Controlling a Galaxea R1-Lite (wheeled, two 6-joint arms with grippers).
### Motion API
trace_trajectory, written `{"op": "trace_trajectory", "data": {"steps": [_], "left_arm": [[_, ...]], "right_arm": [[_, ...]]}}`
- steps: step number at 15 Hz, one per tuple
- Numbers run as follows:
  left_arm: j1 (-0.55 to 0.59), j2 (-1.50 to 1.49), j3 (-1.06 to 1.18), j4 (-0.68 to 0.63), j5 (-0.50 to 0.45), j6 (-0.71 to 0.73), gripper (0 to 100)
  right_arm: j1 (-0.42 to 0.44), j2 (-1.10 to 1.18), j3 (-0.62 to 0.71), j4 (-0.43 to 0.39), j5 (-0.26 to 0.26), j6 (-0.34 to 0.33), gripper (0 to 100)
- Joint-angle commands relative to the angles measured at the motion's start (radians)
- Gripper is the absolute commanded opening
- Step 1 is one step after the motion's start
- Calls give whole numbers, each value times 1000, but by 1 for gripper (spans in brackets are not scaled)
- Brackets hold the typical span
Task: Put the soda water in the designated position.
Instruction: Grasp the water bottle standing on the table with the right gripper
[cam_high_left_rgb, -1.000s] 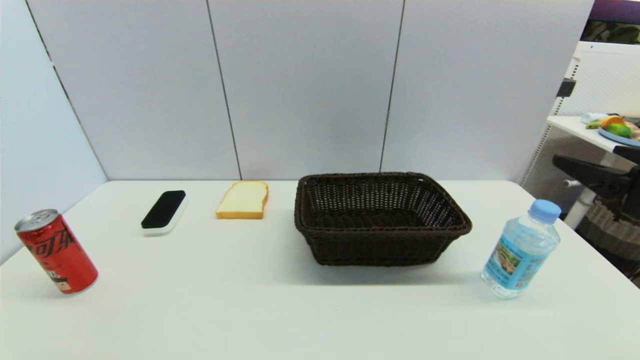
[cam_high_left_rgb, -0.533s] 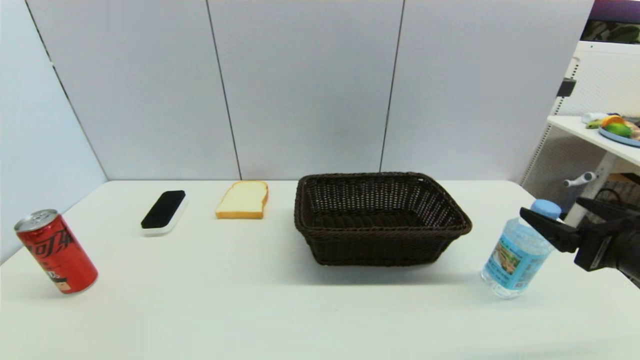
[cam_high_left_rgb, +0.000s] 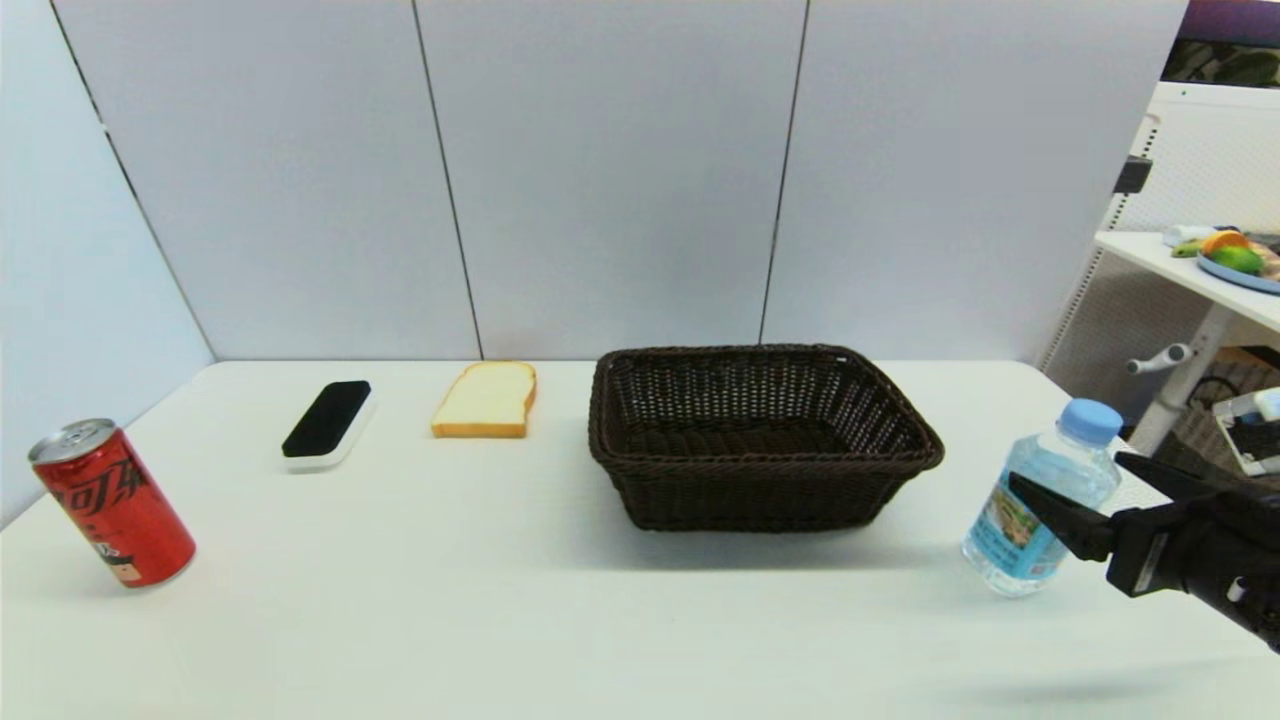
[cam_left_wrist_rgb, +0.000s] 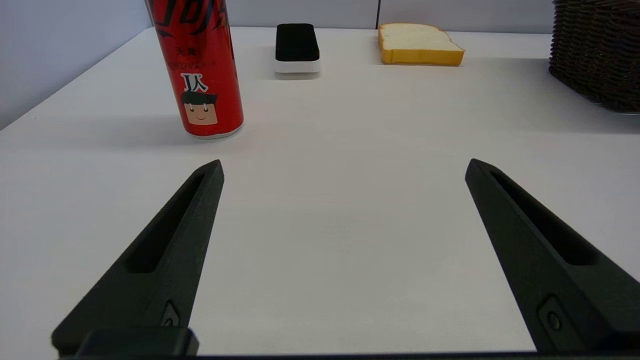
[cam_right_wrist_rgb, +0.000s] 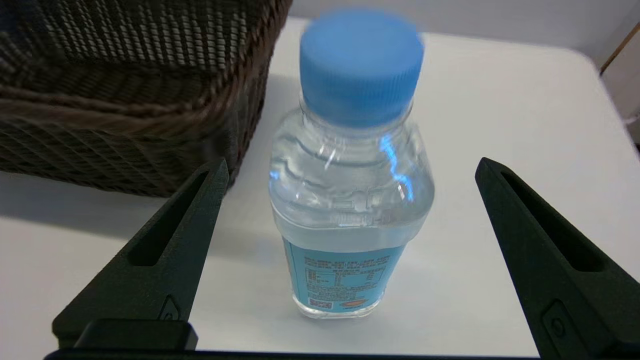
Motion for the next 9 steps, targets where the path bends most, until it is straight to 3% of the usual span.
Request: {"op": "trace_trajectory", "data": {"steps": [1,9], "left_arm": [[0,1,0,0,0,0,100],[0,1,0,-2,0,0,100]], "right_arm": [[-1,97,30,-77,2,-1,100],[3,150,-3,-109,7,-7,100]]}}
